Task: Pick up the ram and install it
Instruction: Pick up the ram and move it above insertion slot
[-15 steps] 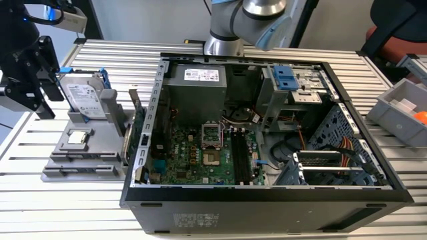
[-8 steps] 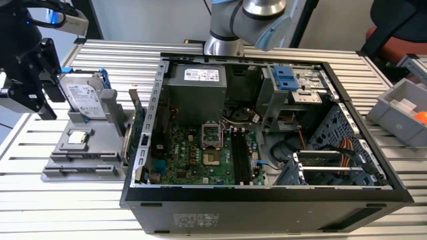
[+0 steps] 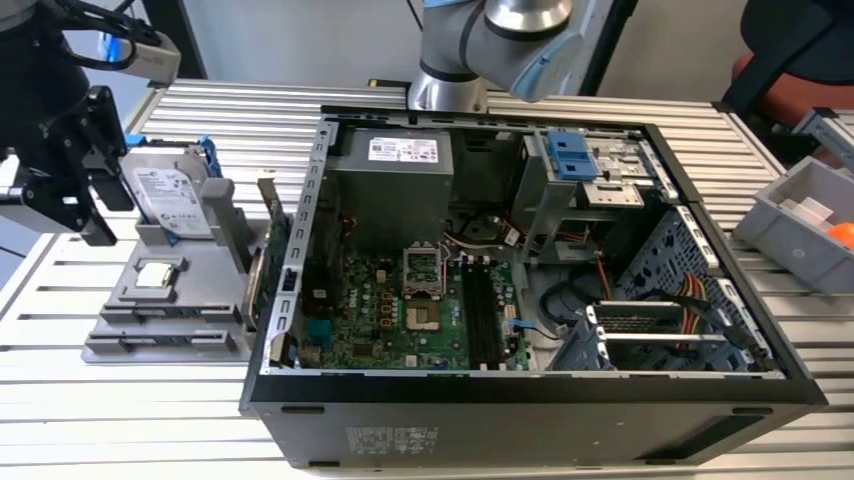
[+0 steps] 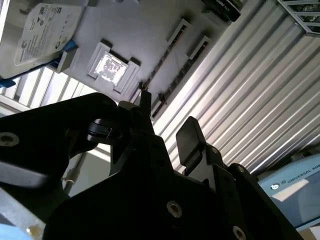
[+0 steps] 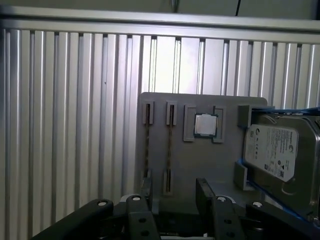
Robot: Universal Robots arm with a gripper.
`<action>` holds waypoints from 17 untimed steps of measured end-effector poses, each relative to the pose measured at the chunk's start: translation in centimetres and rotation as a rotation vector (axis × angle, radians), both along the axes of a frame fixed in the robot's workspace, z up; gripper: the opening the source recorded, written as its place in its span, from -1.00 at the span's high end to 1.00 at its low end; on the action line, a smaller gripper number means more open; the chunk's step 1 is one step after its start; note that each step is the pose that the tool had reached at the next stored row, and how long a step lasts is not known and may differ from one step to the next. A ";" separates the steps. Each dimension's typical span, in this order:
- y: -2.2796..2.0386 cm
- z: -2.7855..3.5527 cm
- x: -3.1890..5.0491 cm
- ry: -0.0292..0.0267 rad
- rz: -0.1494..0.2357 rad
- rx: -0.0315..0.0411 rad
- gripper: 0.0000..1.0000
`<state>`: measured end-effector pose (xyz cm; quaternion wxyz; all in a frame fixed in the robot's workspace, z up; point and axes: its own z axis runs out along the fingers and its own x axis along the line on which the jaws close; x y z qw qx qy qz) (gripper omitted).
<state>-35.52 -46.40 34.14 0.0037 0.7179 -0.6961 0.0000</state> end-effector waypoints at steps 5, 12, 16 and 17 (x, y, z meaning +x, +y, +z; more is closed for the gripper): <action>0.00 -0.55 -0.01 0.0000 -0.003 0.0000 -1.00; -0.07 -1.22 -0.01 0.0000 -0.003 0.0000 -1.00; -0.19 -1.53 -0.01 0.0000 -0.003 0.0000 -1.00; -0.21 -1.63 -0.01 -0.0001 -0.003 0.0001 -1.00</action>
